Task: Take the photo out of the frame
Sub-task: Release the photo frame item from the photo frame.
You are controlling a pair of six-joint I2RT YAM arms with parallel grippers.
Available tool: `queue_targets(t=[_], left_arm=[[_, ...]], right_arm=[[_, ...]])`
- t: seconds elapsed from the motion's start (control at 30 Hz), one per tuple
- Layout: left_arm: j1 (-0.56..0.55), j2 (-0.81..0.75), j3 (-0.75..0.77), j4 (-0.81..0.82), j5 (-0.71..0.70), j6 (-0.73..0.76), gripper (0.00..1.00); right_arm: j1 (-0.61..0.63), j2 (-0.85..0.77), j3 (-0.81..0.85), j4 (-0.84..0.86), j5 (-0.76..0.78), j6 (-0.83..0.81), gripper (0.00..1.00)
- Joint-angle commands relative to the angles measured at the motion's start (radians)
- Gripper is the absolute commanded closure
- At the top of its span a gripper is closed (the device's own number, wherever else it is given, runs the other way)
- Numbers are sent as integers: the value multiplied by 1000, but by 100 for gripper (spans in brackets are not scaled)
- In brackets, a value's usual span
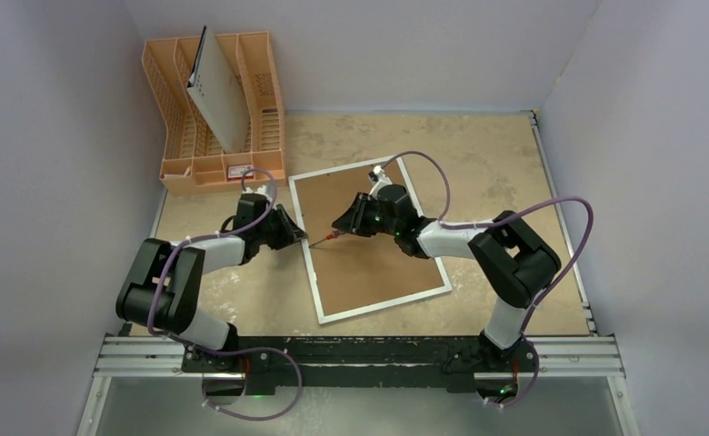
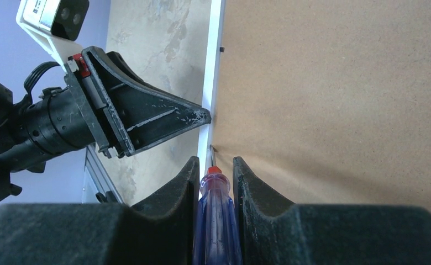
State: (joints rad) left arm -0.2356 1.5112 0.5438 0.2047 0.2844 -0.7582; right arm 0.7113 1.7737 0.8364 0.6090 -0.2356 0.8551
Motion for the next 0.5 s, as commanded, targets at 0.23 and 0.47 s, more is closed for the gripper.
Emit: queue_targets(t=[0.23, 0.47], left_arm=[[-11, 44, -80, 78, 24, -33, 90], [-18, 43, -110, 116, 36, -64, 93]], right_arm=[[22, 62, 73, -241, -64, 61, 100], [32, 28, 102, -276, -19, 63, 100]])
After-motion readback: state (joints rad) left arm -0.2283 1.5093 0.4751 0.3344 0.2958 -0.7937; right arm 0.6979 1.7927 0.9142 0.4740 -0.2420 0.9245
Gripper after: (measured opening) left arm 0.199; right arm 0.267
